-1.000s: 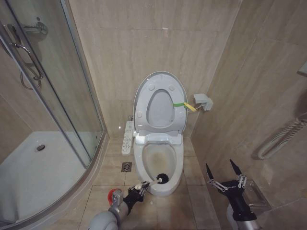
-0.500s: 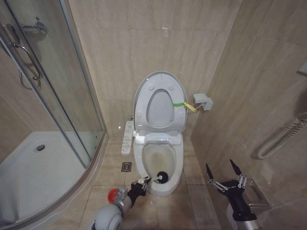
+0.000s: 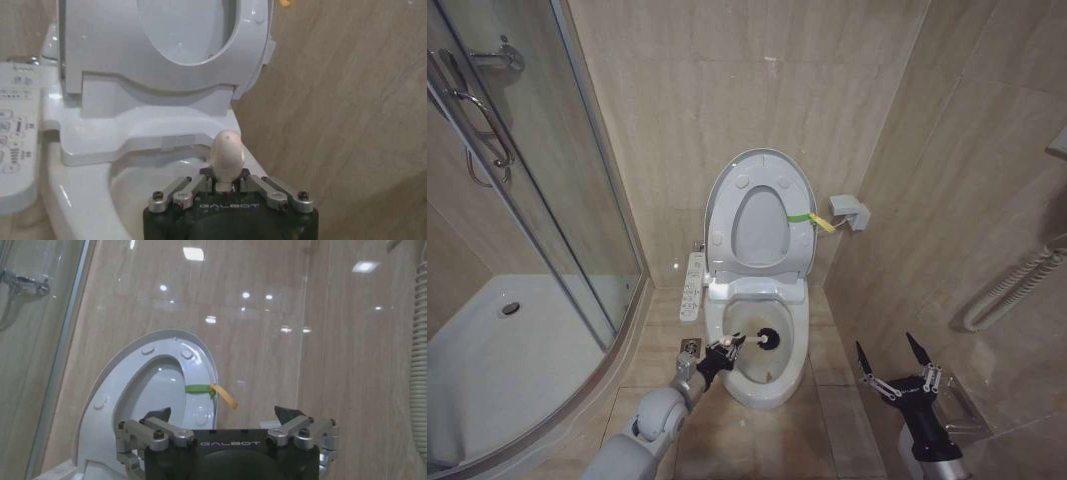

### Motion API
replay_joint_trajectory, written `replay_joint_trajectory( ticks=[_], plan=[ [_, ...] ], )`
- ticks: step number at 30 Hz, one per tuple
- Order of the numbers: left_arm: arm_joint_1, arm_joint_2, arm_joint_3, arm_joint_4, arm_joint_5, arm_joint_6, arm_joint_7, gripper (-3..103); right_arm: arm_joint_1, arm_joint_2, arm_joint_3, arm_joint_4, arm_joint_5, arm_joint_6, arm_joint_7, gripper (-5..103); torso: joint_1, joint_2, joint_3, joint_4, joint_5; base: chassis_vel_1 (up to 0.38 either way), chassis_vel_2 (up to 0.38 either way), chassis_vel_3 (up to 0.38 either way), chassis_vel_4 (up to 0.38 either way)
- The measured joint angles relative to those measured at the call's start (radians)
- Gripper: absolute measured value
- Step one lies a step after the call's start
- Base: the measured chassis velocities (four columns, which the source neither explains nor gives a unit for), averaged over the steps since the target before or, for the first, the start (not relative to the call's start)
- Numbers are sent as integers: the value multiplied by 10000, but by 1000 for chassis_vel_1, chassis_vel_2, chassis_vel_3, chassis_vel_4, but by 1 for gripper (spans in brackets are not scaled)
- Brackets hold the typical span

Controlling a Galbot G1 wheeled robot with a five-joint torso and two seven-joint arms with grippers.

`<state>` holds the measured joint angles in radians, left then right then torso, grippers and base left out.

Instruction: Open the toilet lid, clean the toilet bowl with a toilet brush, close the toilet lid, and flush.

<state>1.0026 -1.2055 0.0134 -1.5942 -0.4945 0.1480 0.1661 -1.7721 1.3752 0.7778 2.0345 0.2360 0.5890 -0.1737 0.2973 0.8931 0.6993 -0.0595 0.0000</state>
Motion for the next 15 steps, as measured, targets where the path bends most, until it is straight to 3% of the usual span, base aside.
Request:
replay_joint_trajectory(
  ticks=[5, 15],
  plan=[
    [-397, -94, 156, 604, 88, -263, 254, 18, 0, 0, 0, 0, 0, 0, 0, 100, -1, 0, -1, 1, 0, 0, 0, 0, 0],
    [-2085, -650, 606, 2885, 94, -1246, 1420, 18, 0, 0, 0, 0, 0, 0, 0, 100, 0, 0, 0, -1, 0, 0, 0, 0, 0]
  ],
)
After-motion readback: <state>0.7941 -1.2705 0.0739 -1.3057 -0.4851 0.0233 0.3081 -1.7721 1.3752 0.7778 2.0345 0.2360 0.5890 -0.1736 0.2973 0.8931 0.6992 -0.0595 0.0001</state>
